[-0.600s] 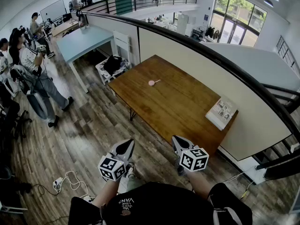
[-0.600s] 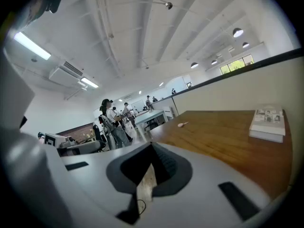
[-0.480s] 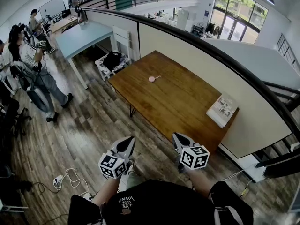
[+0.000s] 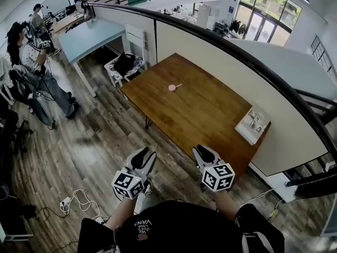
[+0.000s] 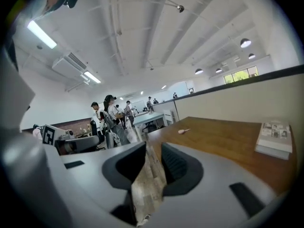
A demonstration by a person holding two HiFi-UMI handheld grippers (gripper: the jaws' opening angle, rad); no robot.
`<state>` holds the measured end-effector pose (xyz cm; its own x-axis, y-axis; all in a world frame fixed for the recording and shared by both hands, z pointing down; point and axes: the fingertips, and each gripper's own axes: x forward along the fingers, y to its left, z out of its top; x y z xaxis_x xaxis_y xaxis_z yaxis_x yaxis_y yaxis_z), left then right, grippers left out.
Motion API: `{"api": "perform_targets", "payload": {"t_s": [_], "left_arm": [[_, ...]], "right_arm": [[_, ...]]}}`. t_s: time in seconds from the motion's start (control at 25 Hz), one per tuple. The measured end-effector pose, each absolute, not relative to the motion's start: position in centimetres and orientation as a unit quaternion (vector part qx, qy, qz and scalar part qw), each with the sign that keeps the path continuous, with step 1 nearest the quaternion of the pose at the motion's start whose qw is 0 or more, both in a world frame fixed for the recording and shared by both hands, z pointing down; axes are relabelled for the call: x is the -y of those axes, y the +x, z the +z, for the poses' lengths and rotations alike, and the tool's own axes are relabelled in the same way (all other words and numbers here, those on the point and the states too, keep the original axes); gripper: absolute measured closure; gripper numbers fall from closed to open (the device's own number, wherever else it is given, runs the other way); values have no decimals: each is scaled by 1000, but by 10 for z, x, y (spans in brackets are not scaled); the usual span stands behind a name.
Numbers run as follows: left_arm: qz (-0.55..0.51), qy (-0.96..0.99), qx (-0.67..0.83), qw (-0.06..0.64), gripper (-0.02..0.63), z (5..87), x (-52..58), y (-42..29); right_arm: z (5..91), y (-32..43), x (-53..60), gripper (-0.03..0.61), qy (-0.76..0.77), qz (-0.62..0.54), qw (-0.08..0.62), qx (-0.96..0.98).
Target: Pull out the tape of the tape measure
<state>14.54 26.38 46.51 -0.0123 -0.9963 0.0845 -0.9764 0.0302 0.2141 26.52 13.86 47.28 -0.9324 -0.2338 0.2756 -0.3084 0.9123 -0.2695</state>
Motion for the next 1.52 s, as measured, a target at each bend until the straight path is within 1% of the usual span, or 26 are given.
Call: {"api": "perform_targets", "payload": {"t_s": [0.04,0.08,0.12,0.2,0.48,0.72,0.88,1.2,1.52], "left_arm": [[-50,698,706,109,443,466,-260,141],[-49,702,702,111,433,467,-256,137],[-47,705,698,112,431,468,-253,133],[-44,710,693,116,408,471,-248,121],[-35,732,667,134,392,476,-238,65],[-23,760,634,141,382,485,-232,2],[-15,774,615,146,379,495,-235,-28],[-28,779,603,173,379,511,-227,-62],[-29,764,615,193,379,526,-214,-86]], "right_arm": [[474,259,-137,485,139,163,119,970],[476,254,-135,431,142,170,119,968],[478,249,-132,401,149,177,119,966],[481,240,-127,388,164,189,118,961],[483,202,-114,388,221,216,111,944],[493,156,-110,388,279,243,92,924],[498,141,-112,390,314,255,82,911],[509,118,-110,389,344,264,97,896],[518,84,-80,390,330,264,111,900]]}}
